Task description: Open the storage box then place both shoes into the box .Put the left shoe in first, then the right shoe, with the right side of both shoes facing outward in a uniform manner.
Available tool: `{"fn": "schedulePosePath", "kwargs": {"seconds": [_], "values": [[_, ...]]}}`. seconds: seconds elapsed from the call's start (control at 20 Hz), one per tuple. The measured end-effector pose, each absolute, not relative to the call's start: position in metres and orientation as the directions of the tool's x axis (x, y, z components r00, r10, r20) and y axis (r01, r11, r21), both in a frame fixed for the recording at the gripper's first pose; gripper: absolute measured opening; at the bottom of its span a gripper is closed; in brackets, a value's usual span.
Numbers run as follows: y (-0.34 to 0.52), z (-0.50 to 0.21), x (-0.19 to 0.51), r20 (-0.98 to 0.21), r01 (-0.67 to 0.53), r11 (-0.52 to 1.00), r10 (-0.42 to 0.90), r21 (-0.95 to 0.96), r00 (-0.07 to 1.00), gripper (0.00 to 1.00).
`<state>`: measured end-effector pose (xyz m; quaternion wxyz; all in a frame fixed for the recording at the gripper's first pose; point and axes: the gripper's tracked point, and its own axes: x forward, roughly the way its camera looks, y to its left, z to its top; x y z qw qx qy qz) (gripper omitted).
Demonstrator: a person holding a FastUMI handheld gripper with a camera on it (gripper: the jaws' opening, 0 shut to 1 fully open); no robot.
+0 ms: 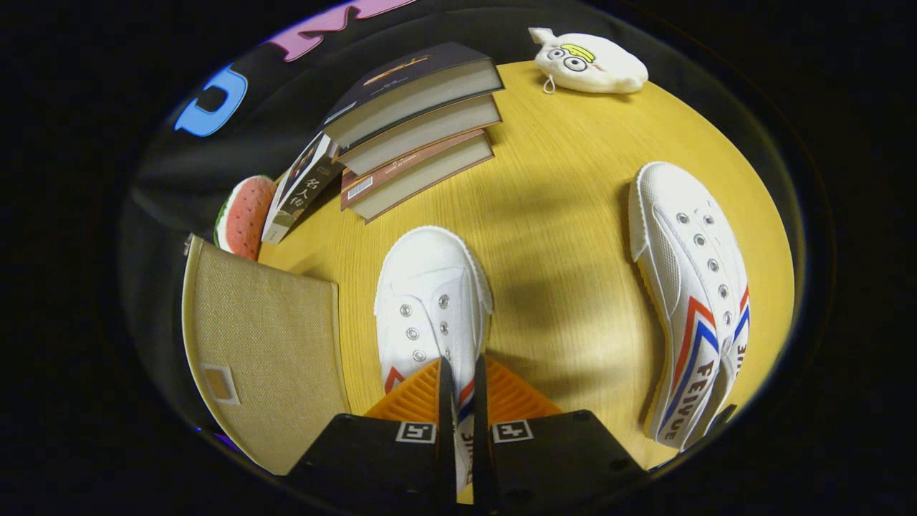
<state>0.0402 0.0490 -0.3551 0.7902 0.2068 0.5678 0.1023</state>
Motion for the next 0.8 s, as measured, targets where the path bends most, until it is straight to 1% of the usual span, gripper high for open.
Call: {"fn": "schedulePosePath", "kwargs": {"seconds": [0.1,0.35,0.5,0.65,0.8], "values": [[0.048,-0.353,0.040,-0.852,0.071,0.887,0.411,0.456,0.325,0.06],[0.050,-0.345,0.035,-0.835,0.148,0.849,0.441,0.507,0.329,0.06],[0.051,-0.331,0.029,-0.825,0.139,0.846,0.446,0.516,0.348,0.05],[0.049,-0.306,0.027,-0.807,0.155,0.827,0.458,0.541,0.374,0.06],[0.045,-0.266,0.028,-0.781,0.159,0.810,0.463,0.565,0.419,0.05]]}}
